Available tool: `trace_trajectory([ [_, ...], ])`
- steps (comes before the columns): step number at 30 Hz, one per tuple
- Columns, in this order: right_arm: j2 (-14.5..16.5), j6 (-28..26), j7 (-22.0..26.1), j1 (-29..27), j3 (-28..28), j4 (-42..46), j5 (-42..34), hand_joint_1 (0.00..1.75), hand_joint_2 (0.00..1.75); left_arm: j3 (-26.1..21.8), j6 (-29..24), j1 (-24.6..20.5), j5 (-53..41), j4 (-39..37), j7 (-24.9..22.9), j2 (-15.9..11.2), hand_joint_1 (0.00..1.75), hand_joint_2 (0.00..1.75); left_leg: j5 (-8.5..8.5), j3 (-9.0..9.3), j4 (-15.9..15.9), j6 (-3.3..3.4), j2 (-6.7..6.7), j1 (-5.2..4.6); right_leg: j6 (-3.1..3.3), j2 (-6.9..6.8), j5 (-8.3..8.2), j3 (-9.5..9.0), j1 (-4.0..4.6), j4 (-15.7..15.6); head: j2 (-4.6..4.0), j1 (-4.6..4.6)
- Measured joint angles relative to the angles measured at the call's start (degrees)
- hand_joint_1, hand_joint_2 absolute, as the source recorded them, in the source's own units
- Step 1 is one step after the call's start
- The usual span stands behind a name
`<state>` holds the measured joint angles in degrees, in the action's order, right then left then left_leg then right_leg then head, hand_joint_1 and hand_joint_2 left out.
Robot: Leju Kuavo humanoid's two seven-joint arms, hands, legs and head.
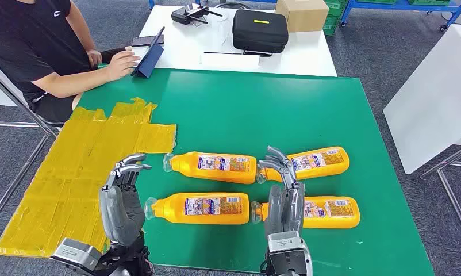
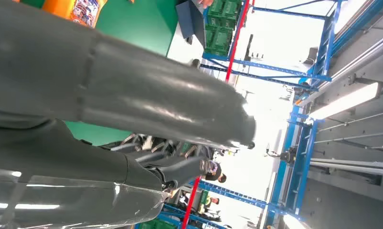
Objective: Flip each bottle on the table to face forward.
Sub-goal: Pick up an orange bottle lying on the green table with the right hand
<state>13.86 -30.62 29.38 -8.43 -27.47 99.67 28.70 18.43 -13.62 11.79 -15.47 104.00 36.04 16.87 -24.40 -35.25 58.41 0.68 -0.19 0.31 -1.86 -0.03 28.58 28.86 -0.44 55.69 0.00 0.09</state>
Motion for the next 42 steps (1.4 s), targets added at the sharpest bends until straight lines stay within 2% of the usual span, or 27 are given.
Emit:
trace_trajectory([
  [4,0.02,0.11,0.02,0.00,0.00,0.00,-0.12,1.75,0.00,0.00,0.02,0.00,0.06,0.00,0.03,0.00,1.75,0.00,0.00,0.00,0.00,0.00,0.00,0.00,0.00,0.00,0.00,-0.01,0.00,0.00,0.00,0.00],
  [6,0.01,2.91,1.28,0.69,0.01,-0.65,-3.26,1.75,0.00,-0.13,0.90,-0.24,1.65,-0.09,0.83,-0.05,1.75,0.00,0.01,-0.03,0.00,0.01,0.00,0.00,0.00,0.00,-0.02,-0.19,0.01,0.01,0.00,0.01],
  [7,0.01,6.83,2.89,1.98,0.13,-1.96,-7.31,1.75,0.00,-0.39,1.89,-0.79,3.36,-0.39,1.61,-0.13,1.75,0.00,0.05,-0.03,0.00,0.01,0.03,0.00,-0.02,0.02,-0.05,-0.31,0.02,0.02,0.00,0.01],
  [10,0.54,25.03,8.58,8.07,1.87,-8.96,-21.07,1.75,0.00,-1.77,5.06,-3.98,7.72,-2.34,3.45,-0.28,1.75,0.00,0.20,0.08,0.00,-0.01,0.04,0.02,-0.10,0.03,-0.14,-0.28,0.03,0.04,0.00,0.02],
  [12,1.24,31.18,10.01,10.45,3.25,-12.43,-22.73,1.75,0.00,-2.39,5.66,-5.26,7.86,-3.38,3.70,-0.28,1.75,0.00,0.23,0.14,0.00,0.00,-0.08,0.04,-0.11,-0.08,-0.12,-0.12,0.02,0.04,0.00,0.03],
  [18,2.59,31.72,10.34,12.69,5.36,-17.39,-21.47,1.75,0.00,-2.93,5.70,-6.60,7.20,-5.15,4.01,-0.25,1.75,0.00,0.24,0.03,0.00,0.00,-0.09,0.01,-0.12,-0.09,-0.13,-0.26,0.01,0.05,0.00,0.03],
  [28,3.30,31.67,10.34,13.59,6.40,-19.79,-21.41,1.75,0.00,-3.63,5.70,-7.11,7.08,-6.26,4.05,-0.23,1.75,0.00,0.25,-0.02,0.01,-0.01,-0.09,0.01,-0.14,-0.10,-0.15,-0.52,0.01,0.05,0.00,0.02],
  [29,3.34,31.68,10.34,13.58,6.44,-19.88,-21.32,1.75,0.00,-3.65,5.70,-7.11,7.07,-6.29,4.05,-0.22,1.31,0.00,0.25,-0.01,0.01,-0.01,-0.09,0.02,-0.14,-0.10,-0.15,-0.50,0.01,0.05,0.00,0.02],
  [30,3.36,31.68,10.33,13.55,6.48,-19.93,-21.15,1.51,0.00,-3.67,5.73,-7.11,7.09,-6.33,4.05,-0.19,0.87,0.00,0.25,-0.01,0.01,-0.01,-0.09,0.02,-0.14,-0.10,-0.15,-0.44,0.01,0.05,0.00,0.02],
  [32,3.39,31.68,10.20,13.47,6.55,-19.96,-20.59,0.64,0.00,-3.68,6.09,-7.11,7.55,-6.47,4.05,-0.13,0.00,0.00,0.25,-0.01,0.01,-0.01,-0.08,0.02,-0.14,-0.09,-0.15,-0.31,0.01,0.05,0.00,0.02],
  [33,3.42,31.56,10.03,13.44,6.59,-19.96,-20.13,0.21,0.00,-3.70,6.46,-7.11,7.97,-6.60,4.05,-0.09,0.00,0.00,0.25,-0.01,0.01,-0.01,-0.08,0.02,-0.14,-0.09,-0.15,-0.22,0.01,0.05,0.00,0.02],
  [34,3.45,31.19,9.74,13.42,6.63,-19.97,-19.42,0.00,0.00,-3.75,6.89,-7.11,8.41,-6.75,4.05,-0.03,0.00,0.00,0.25,-0.01,0.01,-0.01,-0.08,0.02,-0.13,-0.09,-0.15,-0.15,0.01,0.05,0.00,0.03],
  [35,3.47,30.42,9.23,13.41,6.66,-19.99,-18.24,0.00,0.00,-3.84,7.32,-7.11,8.72,-6.91,4.06,0.05,0.00,0.00,0.25,-0.02,0.01,-0.01,-0.08,0.01,-0.13,-0.09,-0.15,-0.09,0.01,0.05,0.00,0.03],
  [39,3.50,25.40,4.72,13.62,6.41,-21.06,-9.32,0.00,1.75,-4.45,8.91,-7.09,10.06,-7.23,4.07,0.32,0.00,0.00,0.25,-0.07,0.01,-0.01,-0.07,0.00,-0.14,-0.09,-0.15,-0.35,0.01,0.05,0.00,0.03],
  [42,3.48,23.09,0.63,14.11,5.21,-23.15,-2.94,0.00,1.75,-5.46,10.09,-7.04,10.94,-7.23,4.07,0.51,0.00,0.00,0.26,-0.07,0.01,-0.01,-0.08,0.01,-0.14,-0.09,-0.16,-0.53,0.01,0.06,0.00,0.03],
])
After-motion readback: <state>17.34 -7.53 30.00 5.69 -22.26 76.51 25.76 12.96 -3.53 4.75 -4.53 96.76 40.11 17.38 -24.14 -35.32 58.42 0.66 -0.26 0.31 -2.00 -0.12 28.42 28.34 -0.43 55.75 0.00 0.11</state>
